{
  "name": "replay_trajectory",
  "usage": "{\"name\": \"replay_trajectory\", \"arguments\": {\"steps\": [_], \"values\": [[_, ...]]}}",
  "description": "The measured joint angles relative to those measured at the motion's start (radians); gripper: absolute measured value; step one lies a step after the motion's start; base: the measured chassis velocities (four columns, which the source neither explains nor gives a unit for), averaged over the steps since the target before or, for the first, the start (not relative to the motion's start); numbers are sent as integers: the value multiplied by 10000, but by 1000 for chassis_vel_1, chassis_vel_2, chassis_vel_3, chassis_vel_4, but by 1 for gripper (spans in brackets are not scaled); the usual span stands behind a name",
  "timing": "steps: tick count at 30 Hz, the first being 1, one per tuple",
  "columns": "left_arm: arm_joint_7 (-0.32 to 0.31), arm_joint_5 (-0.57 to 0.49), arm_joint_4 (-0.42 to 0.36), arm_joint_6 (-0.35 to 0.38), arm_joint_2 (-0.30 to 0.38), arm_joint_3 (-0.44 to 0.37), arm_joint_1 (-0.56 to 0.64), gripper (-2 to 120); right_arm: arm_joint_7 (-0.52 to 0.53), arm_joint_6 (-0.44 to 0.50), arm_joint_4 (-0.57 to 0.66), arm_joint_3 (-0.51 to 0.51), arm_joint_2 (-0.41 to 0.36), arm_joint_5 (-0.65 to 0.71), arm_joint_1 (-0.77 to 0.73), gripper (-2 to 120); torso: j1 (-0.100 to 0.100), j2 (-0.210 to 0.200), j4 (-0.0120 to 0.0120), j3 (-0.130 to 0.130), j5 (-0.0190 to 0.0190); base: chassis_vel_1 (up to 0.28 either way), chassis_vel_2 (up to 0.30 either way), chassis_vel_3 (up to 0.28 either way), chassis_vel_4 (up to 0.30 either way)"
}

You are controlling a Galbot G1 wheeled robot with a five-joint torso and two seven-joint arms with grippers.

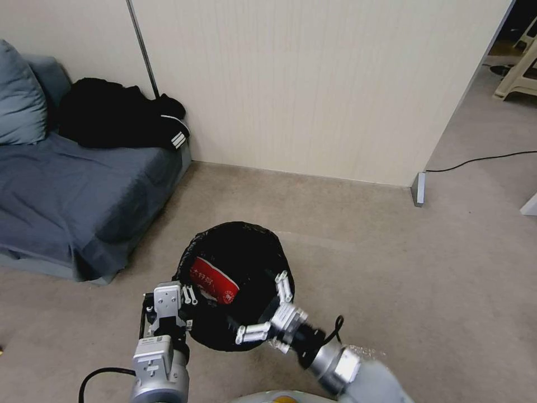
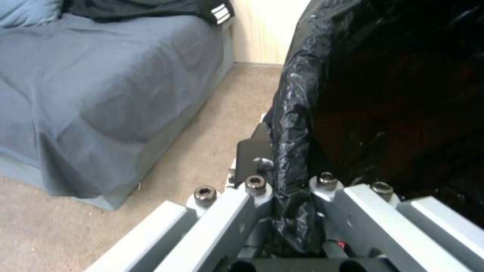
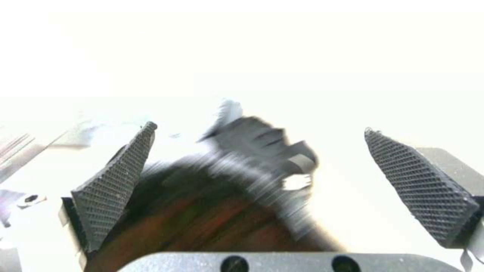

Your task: Pick up the trash bin, then pick up the garbage from the floor and place it into the trash bin.

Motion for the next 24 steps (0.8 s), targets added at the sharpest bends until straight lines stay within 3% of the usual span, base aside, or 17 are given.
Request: {"name": "replay_trajectory", "arguments": {"steps": [3,6,14,24], "values": [[-15,58,29,-58,26,-85,-24,0,1390,-348,943,851,627,-148,-651,100,0,0,-4,-1,-2,0,0,0,0],[-26,63,83,-69,46,-127,-60,0,2089,-311,1313,1288,1012,-750,-1368,100,0,0,-3,0,0,0,0,0,0],[-102,-70,234,-123,52,-255,-161,0,2212,607,1159,2257,1979,-1688,-2559,100,0,0,-4,-1,-2,0,0,0,0],[-105,-157,230,-135,75,-258,-180,0,2230,1161,491,2737,2382,-1350,-2667,100,-1,0,-3,-1,-2,0,0,0,0]]}}
